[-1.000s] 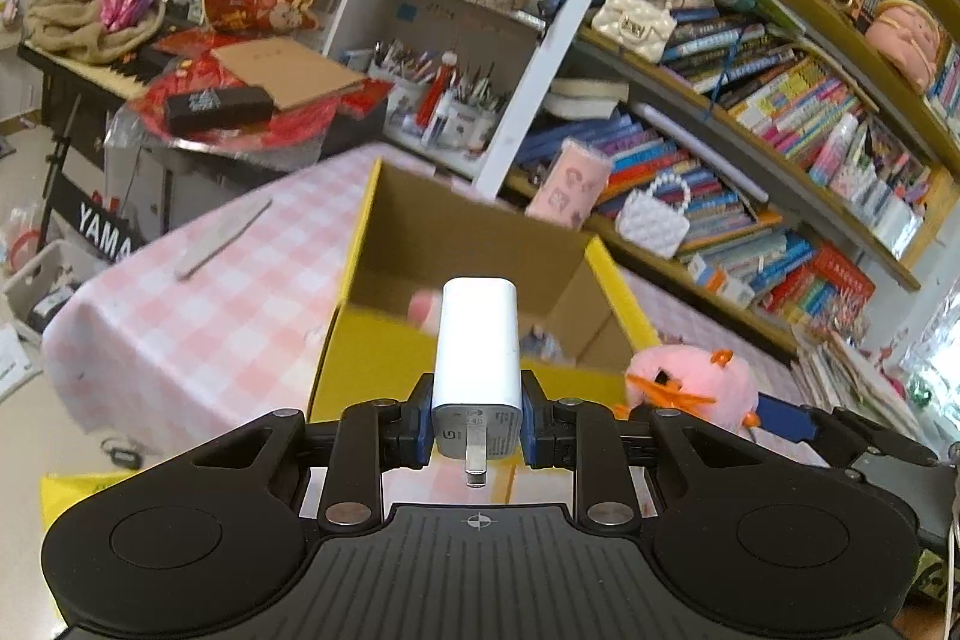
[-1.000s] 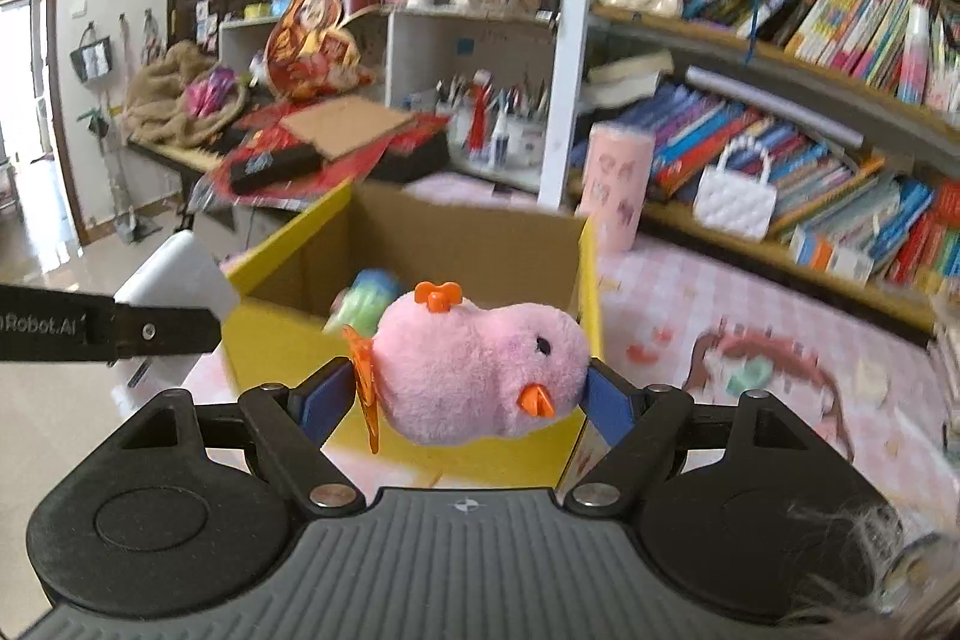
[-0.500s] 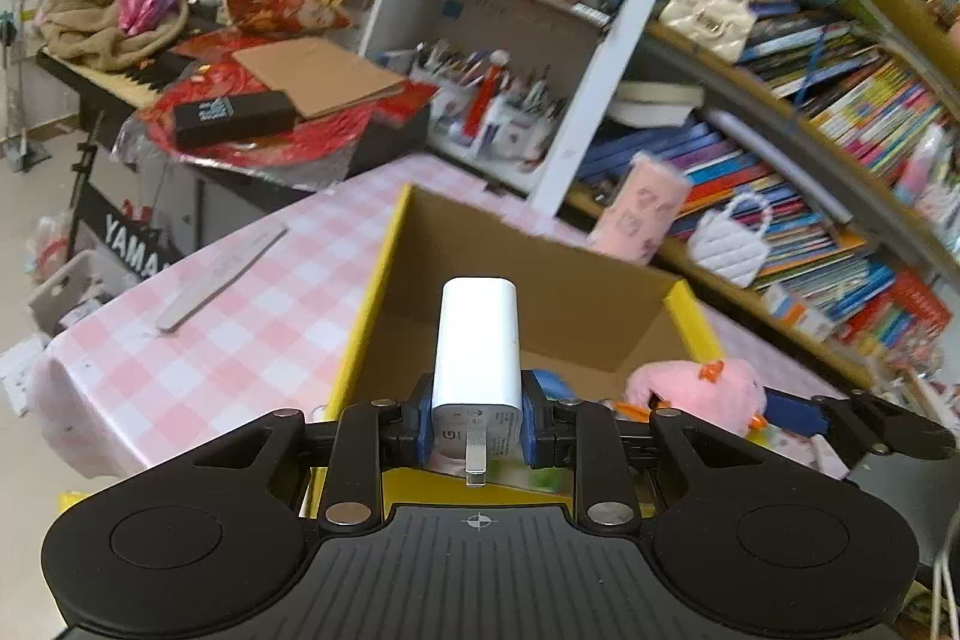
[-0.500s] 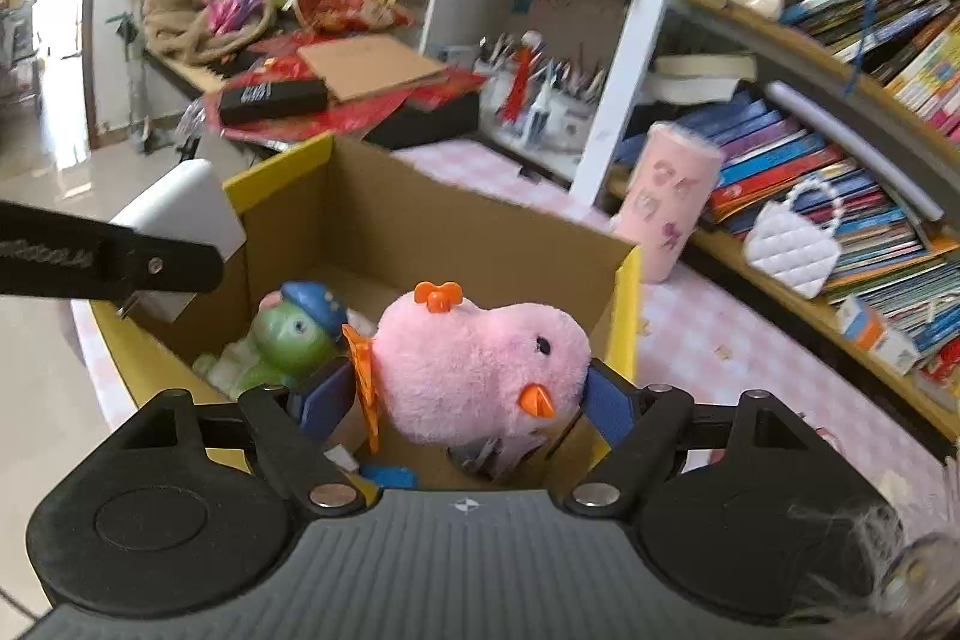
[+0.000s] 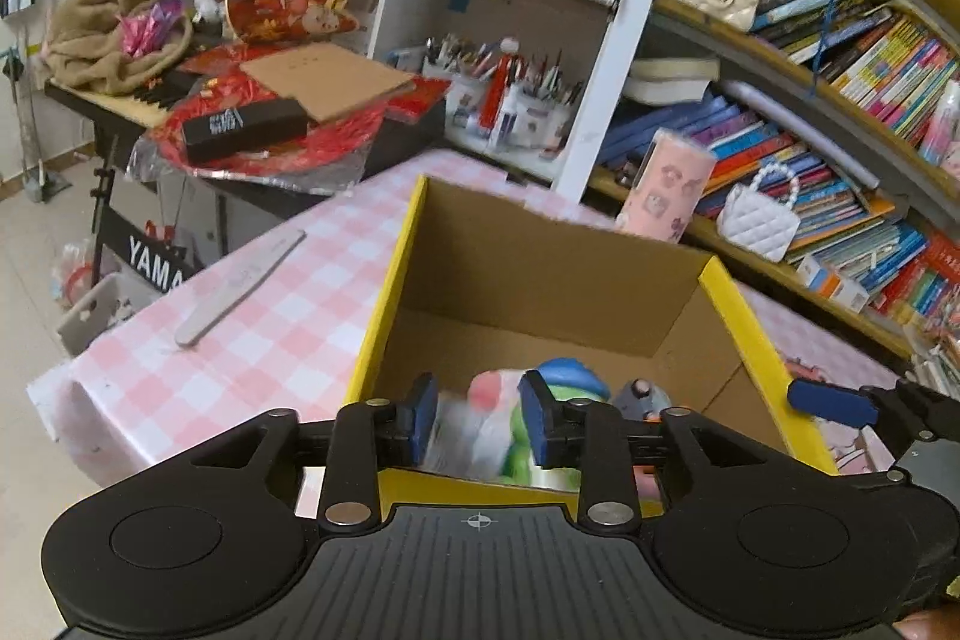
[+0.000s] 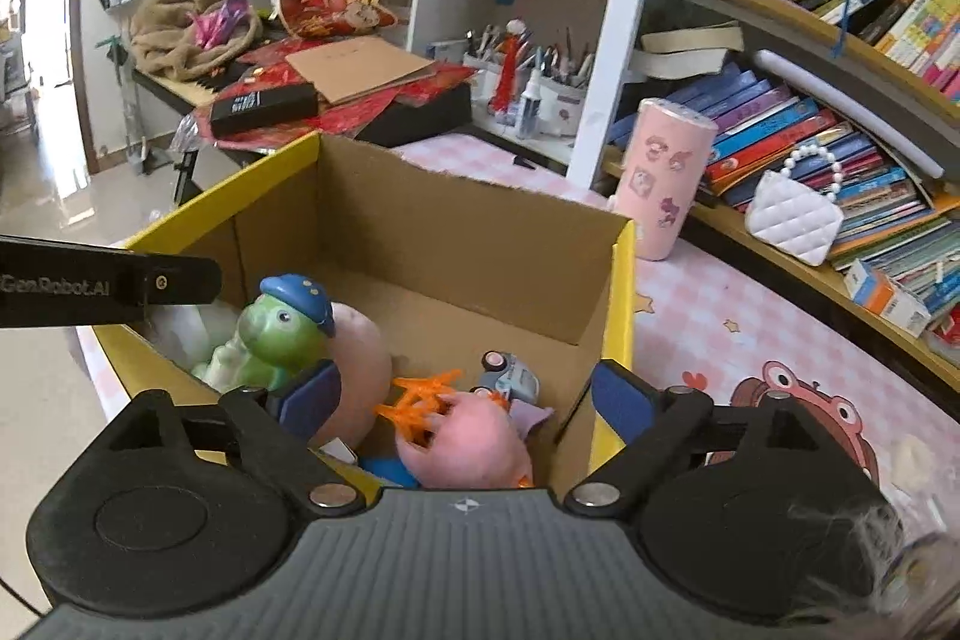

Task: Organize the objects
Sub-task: 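Open the right tool releasing the chick while the left tool releases the charger, then lift both open tools up out of the yellow box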

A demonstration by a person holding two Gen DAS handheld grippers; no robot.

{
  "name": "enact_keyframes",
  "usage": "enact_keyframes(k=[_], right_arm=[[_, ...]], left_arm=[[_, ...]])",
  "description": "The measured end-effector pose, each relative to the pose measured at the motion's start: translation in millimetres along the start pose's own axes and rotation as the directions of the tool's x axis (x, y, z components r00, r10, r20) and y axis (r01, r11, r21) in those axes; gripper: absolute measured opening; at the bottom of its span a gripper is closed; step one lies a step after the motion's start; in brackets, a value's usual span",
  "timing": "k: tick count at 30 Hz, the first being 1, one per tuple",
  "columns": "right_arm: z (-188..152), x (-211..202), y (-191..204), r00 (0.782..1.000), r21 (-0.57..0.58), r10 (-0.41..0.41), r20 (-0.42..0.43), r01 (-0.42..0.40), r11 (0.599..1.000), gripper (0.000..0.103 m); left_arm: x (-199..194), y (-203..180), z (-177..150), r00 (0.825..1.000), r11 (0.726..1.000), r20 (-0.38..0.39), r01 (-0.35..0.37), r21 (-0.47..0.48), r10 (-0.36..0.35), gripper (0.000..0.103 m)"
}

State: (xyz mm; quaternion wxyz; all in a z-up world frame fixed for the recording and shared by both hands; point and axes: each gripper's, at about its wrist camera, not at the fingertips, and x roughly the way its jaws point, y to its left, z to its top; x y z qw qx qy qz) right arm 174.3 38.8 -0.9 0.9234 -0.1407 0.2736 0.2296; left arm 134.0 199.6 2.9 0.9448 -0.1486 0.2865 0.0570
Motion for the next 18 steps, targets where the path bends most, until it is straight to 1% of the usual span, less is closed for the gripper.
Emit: enact_keyframes(k=[1,4,5,7,10,12,15,18], right_arm=[[0,-4,-1,1.0,0.008,-0.006,0.009,0.006,1.0,0.092],[1,-20,-2,0.999,0.043,-0.025,0.044,0.023,0.999,0.092],[1,-27,-3,0.998,0.057,-0.032,0.059,0.029,0.998,0.092],[2,-40,-3,0.996,0.078,-0.044,0.079,0.037,0.996,0.092],[-2,-59,-2,0.993,0.103,-0.06,0.1,0.049,0.993,0.092],[-8,-72,1,0.992,0.111,-0.069,0.103,0.058,0.992,0.092],[-22,-87,7,0.993,0.118,-0.075,0.094,0.063,0.991,0.092],[-37,-98,14,0.993,0.128,-0.088,0.073,0.078,0.989,0.092]], left_arm=[[-4,-1,1,1.0,1.0,0.014,0.0,0.003,0.0,0.046],[-22,-4,3,0.998,1.0,0.065,0.012,0.015,-0.013,0.057],[-29,-4,4,0.997,1.0,0.079,0.016,0.019,-0.017,0.059],[-44,-5,7,0.994,0.999,0.11,0.025,0.024,-0.027,0.068],[-65,-5,6,0.988,0.999,0.146,0.035,0.032,-0.039,0.076],[-75,-5,4,0.987,0.998,0.153,0.041,0.037,-0.046,0.08],[-86,-3,-4,0.988,0.998,0.146,0.048,0.04,-0.053,0.085],[-94,3,-15,0.992,0.998,0.115,0.058,0.026,-0.061,0.087]])
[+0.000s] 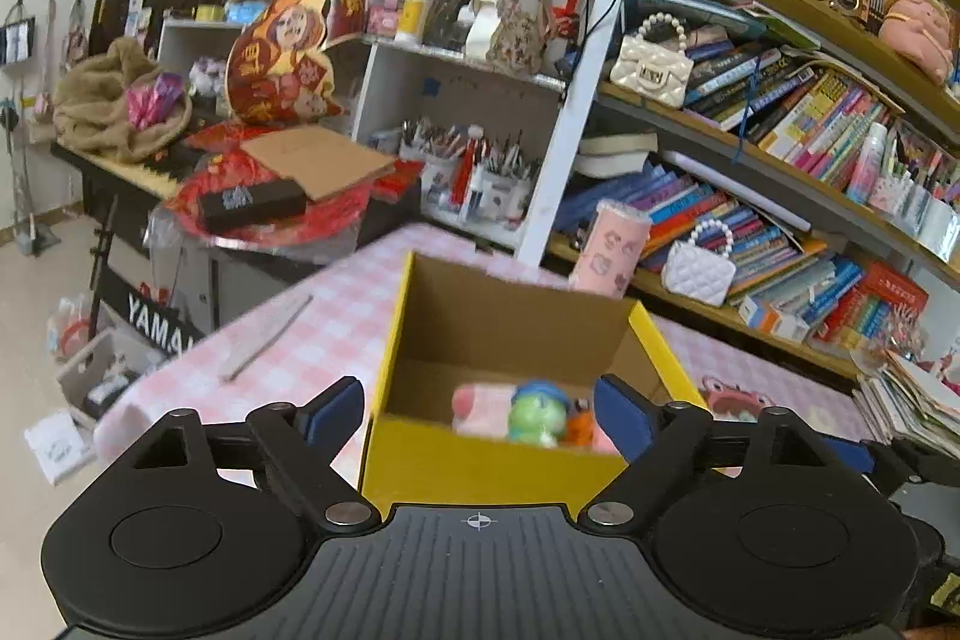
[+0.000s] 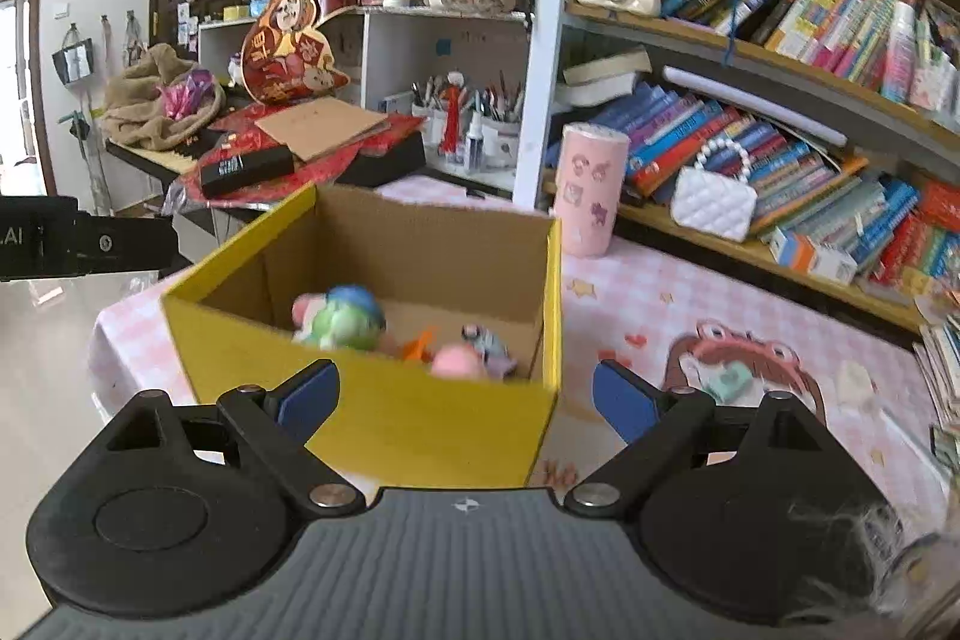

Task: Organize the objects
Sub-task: 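Lift both open tools up out of the yellow box, then move the left tool to the mint-green item while the right tool approaches the white block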

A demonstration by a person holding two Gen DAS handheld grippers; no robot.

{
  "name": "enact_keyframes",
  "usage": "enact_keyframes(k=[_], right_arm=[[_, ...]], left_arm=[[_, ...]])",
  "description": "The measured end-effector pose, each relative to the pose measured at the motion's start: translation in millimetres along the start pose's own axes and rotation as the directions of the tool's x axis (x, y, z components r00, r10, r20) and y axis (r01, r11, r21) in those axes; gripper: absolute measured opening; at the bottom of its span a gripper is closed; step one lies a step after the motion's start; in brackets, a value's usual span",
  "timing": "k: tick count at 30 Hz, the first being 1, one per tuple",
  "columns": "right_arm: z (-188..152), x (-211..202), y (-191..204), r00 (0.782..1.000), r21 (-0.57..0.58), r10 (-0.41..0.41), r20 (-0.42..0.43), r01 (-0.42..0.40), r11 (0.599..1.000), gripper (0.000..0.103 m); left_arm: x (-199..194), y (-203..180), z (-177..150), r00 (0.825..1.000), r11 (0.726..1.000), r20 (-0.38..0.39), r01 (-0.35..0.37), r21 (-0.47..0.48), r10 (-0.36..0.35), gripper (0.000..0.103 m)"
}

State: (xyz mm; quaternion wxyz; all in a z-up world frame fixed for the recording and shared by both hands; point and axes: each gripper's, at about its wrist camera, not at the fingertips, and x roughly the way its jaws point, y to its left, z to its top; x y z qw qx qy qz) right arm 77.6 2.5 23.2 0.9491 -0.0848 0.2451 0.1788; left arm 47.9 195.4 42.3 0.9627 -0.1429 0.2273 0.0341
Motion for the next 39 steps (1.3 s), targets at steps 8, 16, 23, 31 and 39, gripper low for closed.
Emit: enact_keyframes(k=[8,16,23,31,39], right_arm=[[-38,-29,10,0.996,0.032,-0.06,-0.067,0.063,0.998,0.092],[-67,-50,17,0.991,0.044,-0.068,-0.116,0.073,0.996,0.092],[-84,-65,9,0.985,0.065,-0.103,-0.142,0.113,0.991,0.093],[-101,-83,-22,0.964,0.122,-0.197,-0.179,0.221,0.968,0.094],[-122,-101,-65,0.924,0.197,-0.308,-0.226,0.353,0.915,0.094]], left_arm=[[-23,1,-31,0.997,1.0,-0.078,0.018,0.009,-0.017,0.095],[-41,-7,-55,0.991,0.999,-0.13,0.035,0.041,-0.03,0.097],[-42,-21,-70,0.98,0.994,-0.184,0.085,0.068,-0.071,0.097],[-29,-55,-80,0.957,0.977,-0.245,0.184,0.104,-0.154,0.097],[-13,-102,-93,0.916,0.938,-0.311,0.311,0.152,-0.253,0.097]])
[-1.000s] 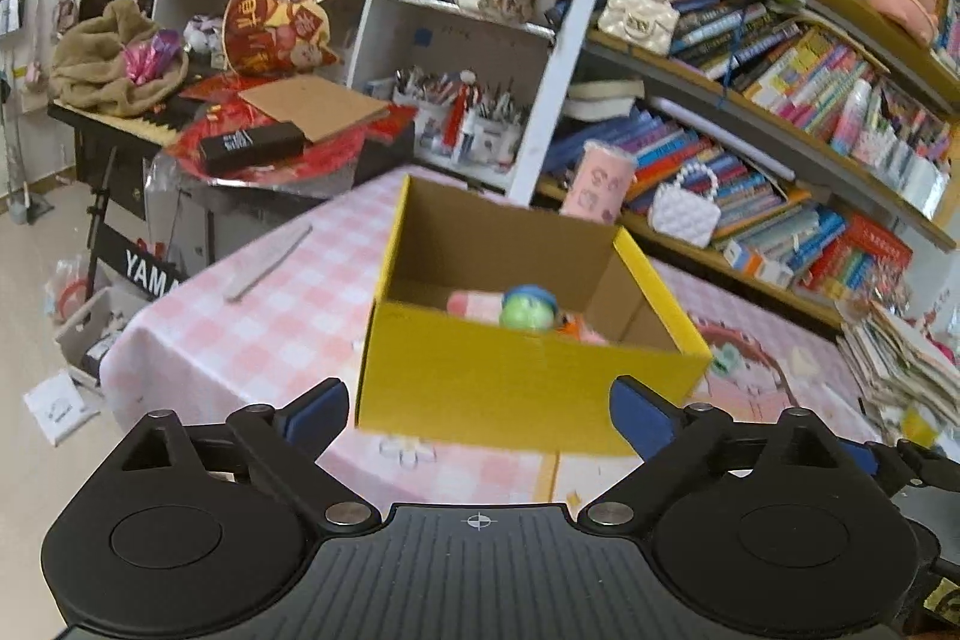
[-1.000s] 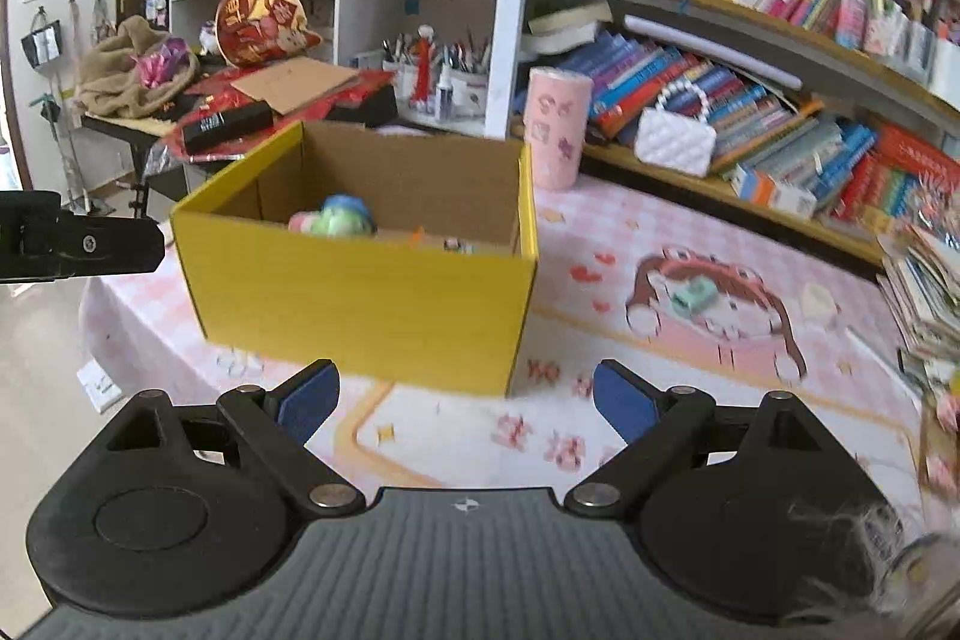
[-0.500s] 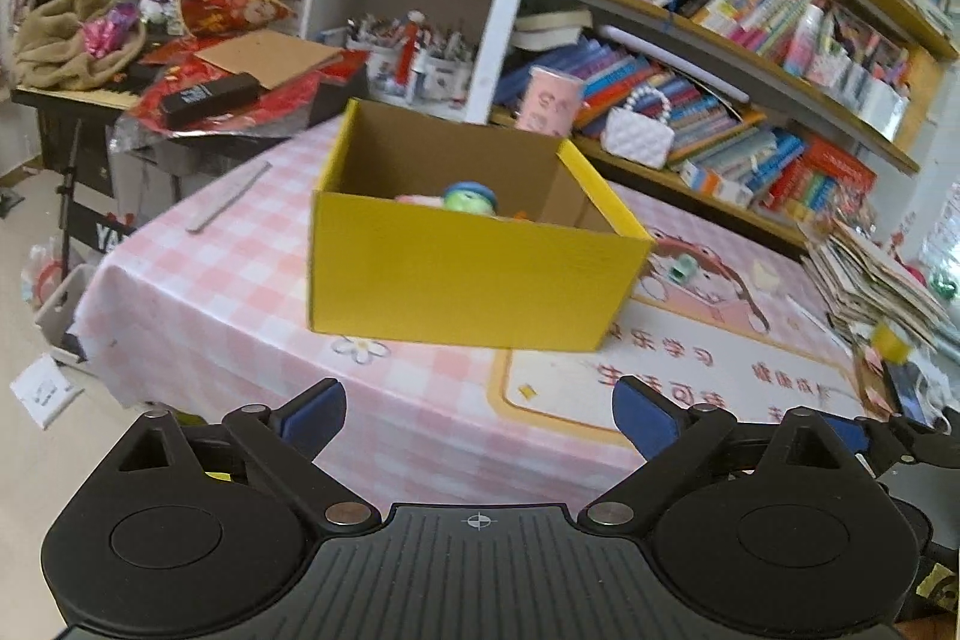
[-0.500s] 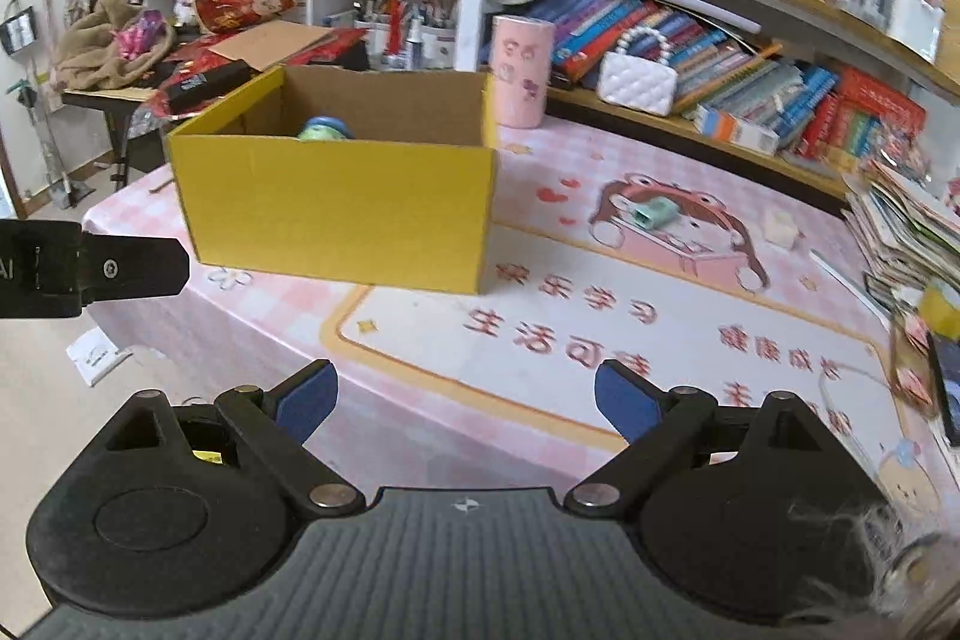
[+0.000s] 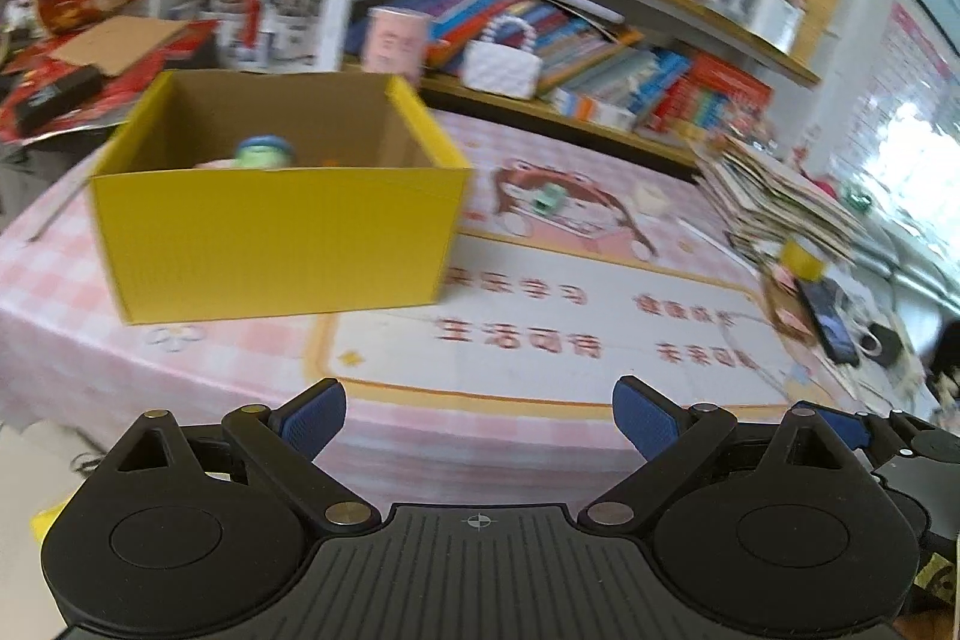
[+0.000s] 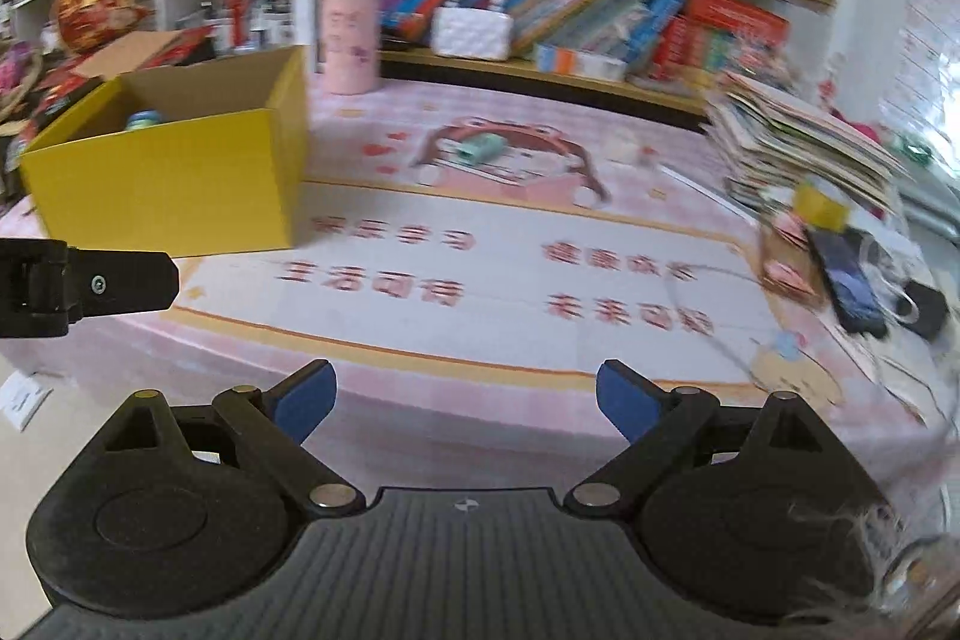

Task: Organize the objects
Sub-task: 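Move the left tool to the mint-green item while the right tool approaches the white block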

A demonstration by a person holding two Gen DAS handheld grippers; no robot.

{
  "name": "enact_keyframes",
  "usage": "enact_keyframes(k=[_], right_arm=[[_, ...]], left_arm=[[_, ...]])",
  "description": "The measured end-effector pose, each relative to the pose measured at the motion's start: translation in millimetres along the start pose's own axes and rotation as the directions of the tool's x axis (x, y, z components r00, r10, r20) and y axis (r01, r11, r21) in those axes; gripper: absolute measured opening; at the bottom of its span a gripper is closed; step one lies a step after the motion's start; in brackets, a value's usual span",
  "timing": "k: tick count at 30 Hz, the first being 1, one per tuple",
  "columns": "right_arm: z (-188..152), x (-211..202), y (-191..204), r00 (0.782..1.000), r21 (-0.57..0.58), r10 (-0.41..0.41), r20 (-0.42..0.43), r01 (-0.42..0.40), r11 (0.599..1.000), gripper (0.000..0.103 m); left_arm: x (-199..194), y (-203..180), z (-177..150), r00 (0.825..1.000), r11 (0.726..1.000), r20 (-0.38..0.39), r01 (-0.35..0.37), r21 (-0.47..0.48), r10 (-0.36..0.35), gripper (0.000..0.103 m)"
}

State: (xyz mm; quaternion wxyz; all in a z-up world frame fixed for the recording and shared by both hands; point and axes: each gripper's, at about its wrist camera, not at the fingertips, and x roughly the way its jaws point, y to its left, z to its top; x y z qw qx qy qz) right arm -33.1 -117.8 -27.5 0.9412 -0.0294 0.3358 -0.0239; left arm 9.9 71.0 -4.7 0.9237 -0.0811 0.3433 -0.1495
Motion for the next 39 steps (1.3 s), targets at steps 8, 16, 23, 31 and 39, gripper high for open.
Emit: enact_keyframes(k=[8,16,23,31,39], right_arm=[[0,9,-48,0.997,0.066,-0.08,-0.019,0.081,0.995,0.094],[12,38,-84,0.993,0.074,-0.098,-0.061,0.102,0.992,0.095],[30,72,-108,0.992,0.056,-0.083,-0.095,0.089,0.994,0.095],[54,115,-132,0.994,0.034,-0.055,-0.096,0.058,0.998,0.094],[86,160,-150,0.997,0.033,-0.027,-0.074,0.03,0.999,0.094]], left_arm=[[34,-43,10,0.996,0.995,-0.042,0.075,0.064,-0.072,0.097],[73,-71,23,0.992,0.993,-0.088,0.093,0.073,-0.086,0.097],[112,-87,38,0.99,0.995,-0.118,0.081,0.056,-0.074,0.097],[156,-97,65,0.994,0.999,-0.108,0.029,0.039,-0.025,0.097],[197,-101,98,0.995,0.998,-0.078,-0.054,0.014,0.055,0.097]])
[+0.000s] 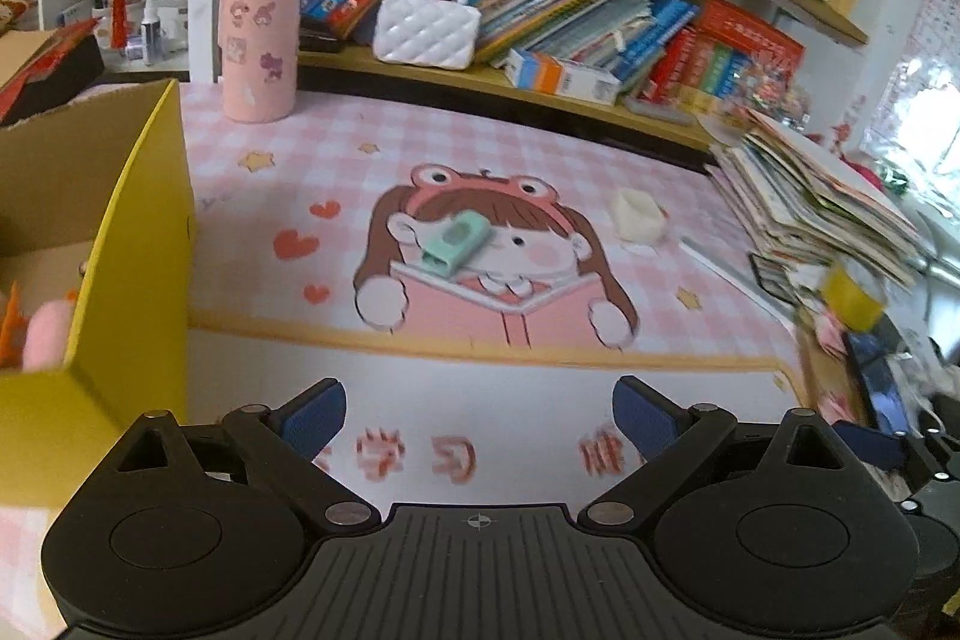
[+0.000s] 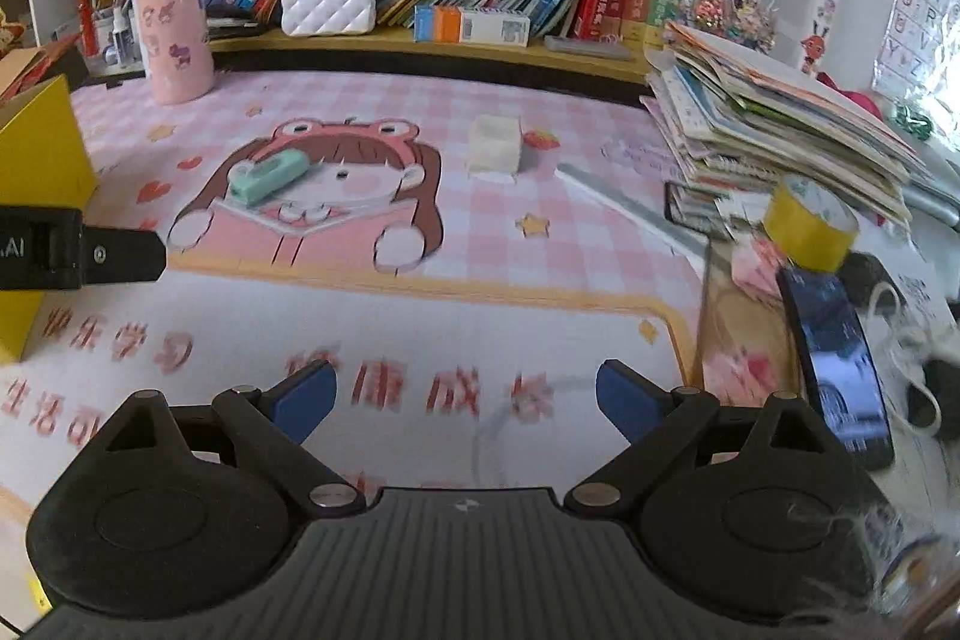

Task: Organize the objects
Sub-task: 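Move the left tool to the mint-green item while the right tool approaches the white block, then close the left tool on the mint-green item while the right tool grasps the white block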

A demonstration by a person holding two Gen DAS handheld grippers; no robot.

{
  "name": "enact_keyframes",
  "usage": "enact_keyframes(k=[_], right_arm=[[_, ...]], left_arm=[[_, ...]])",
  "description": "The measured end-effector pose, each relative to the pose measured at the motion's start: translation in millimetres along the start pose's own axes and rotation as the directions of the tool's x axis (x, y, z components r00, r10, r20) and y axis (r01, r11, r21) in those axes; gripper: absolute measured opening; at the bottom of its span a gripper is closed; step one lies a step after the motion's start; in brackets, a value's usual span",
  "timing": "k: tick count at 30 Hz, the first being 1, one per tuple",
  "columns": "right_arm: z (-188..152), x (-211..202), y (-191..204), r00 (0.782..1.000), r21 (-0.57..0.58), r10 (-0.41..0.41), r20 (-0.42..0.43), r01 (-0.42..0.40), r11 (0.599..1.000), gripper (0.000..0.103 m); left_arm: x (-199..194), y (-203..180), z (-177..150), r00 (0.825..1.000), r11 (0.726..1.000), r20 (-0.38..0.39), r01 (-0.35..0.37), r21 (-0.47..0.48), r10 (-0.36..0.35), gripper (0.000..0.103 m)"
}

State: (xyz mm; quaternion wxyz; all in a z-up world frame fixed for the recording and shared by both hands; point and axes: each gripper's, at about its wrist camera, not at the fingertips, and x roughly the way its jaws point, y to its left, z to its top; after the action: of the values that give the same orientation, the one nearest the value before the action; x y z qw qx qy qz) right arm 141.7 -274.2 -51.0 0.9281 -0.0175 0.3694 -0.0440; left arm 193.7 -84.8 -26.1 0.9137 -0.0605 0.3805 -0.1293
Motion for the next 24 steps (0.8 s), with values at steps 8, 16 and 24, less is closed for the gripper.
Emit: enact_keyframes(k=[8,16,24], right_arm=[[44,45,-11,0.999,0.007,0.012,0.038,-0.012,1.0,0.094],[91,103,-29,0.997,0.037,0.012,0.077,-0.015,0.999,0.092],[112,161,-40,0.997,0.044,0.01,0.074,-0.013,0.999,0.087]], left_arm=[[38,-1,29,0.999,0.998,0.0,-0.052,-0.046,0.052,0.097],[92,-8,62,0.994,0.992,0.004,-0.109,-0.07,0.109,0.096],[151,-11,78,0.987,0.985,-0.028,-0.163,-0.062,0.161,0.067]])
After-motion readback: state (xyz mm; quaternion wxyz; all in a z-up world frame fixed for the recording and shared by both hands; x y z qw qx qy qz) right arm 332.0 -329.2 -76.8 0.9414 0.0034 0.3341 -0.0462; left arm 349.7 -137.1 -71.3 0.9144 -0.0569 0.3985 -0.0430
